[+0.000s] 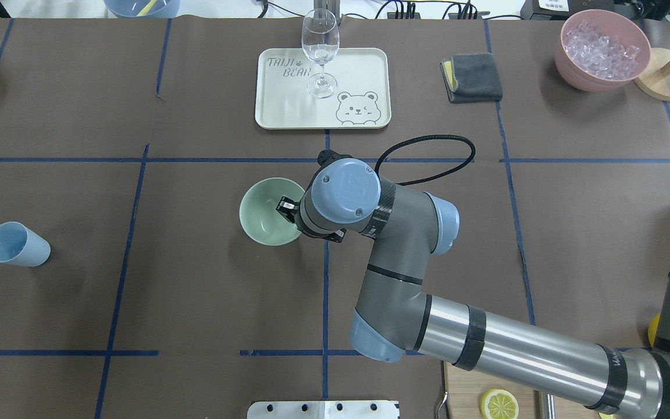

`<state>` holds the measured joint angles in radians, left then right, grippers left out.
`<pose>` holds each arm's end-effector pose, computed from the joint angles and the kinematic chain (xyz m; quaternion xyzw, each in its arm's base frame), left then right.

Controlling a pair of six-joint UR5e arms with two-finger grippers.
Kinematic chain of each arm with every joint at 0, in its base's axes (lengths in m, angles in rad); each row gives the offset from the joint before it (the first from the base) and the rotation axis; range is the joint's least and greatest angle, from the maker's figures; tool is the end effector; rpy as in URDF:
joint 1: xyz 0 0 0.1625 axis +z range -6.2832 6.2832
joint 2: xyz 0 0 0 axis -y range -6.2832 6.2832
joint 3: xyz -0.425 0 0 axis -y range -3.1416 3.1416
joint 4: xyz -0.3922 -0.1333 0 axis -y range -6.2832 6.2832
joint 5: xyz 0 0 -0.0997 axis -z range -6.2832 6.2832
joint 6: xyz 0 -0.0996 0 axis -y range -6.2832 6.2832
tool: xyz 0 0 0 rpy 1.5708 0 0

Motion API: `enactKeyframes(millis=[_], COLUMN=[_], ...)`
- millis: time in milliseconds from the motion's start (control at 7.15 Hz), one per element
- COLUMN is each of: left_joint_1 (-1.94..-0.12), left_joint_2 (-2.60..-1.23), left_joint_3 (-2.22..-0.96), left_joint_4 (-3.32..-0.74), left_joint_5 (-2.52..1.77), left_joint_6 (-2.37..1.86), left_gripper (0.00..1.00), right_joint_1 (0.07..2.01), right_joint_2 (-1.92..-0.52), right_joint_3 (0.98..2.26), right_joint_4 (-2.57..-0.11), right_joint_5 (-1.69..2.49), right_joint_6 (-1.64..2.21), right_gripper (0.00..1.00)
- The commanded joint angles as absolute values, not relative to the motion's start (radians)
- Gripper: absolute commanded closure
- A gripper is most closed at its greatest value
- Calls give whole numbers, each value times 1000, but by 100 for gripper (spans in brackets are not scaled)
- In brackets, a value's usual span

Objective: Pour ice into bowl

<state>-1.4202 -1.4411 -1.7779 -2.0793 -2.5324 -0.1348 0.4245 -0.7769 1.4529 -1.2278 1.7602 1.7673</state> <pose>0.0166 -0.4533 0.5460 0.1905 0.4747 0.1403 0.8478 -0.6313 -0.4110 0.1814 -0.0268 -0.4918 0.2216 0.8416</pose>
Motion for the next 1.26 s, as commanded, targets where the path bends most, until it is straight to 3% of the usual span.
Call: enactKeyframes(millis=[0, 420, 839, 1119], left_joint_1=[-1321, -1162, -871, -620], left_joint_2=[-1422, -1306, -1130, -1031], left_joint_3=[-1784, -1879, -2047, -2049], left_joint_4=[-2286, -2486, -2586, -2704], left_joint_5=[-2387, -2123, -1764, -1371], left_joint_6=[-405, -752, -1050, -1248], left_gripper=[0, 0, 0, 0], right_joint_1=[475, 659, 698, 703], right_joint_2=[-790, -987, -1061, -1072], right_joint_3=[1538, 1751, 1772, 1776], right_joint_4=[-1232, -1230, -1227, -1226], right_joint_5=[1817, 2041, 2039, 2036], right_joint_6=[1763, 1750, 1672, 1666], right_gripper=[0, 0, 0, 0])
